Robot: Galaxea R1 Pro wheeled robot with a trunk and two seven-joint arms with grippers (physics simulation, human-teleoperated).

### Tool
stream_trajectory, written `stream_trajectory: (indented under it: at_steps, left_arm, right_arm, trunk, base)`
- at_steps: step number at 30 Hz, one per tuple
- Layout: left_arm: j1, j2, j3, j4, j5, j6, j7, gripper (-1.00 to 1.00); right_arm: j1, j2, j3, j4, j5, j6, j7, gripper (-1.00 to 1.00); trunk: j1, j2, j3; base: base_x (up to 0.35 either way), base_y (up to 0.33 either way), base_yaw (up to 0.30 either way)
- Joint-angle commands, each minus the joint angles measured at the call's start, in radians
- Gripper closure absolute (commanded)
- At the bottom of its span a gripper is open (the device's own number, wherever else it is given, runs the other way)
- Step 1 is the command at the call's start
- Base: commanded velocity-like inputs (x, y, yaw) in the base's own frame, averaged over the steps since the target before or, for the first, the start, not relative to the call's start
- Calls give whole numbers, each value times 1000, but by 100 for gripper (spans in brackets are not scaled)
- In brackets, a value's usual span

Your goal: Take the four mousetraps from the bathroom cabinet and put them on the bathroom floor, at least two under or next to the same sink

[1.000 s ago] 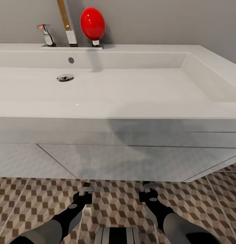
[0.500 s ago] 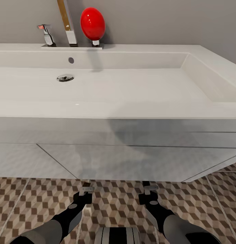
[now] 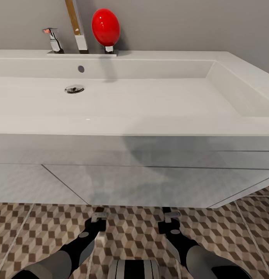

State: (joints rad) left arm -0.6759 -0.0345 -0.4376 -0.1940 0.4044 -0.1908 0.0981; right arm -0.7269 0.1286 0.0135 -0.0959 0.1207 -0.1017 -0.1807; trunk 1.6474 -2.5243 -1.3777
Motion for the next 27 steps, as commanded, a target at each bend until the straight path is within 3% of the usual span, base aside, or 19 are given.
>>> stream_trajectory:
  at_steps: [1,13,20,27]
  left_arm:
    - [-1,0,-9,-6,3,-3,9,100]
    - [-1,0,-9,-19,2,-6,9,100]
    - [-1,-1,-9,-19,2,-57,9,100]
    - [-1,-1,-11,-17,3,-58,10,100]
  right_arm:
    - [0,0,1,-1,9,1,-5,100]
    - [0,0,-1,-4,8,-9,-5,100]
    - [0,0,-1,-4,9,-10,-5,100]
    - [0,-1,0,-4,10,-10,-5,100]
  trunk:
    - [0,0,-1]
    - [0,0,-1]
    - [0,0,-1]
    - [0,0,-1]
  base:
    - [0,0,0]
    - [0,0,0]
    - [0,0,0]
    - [0,0,0]
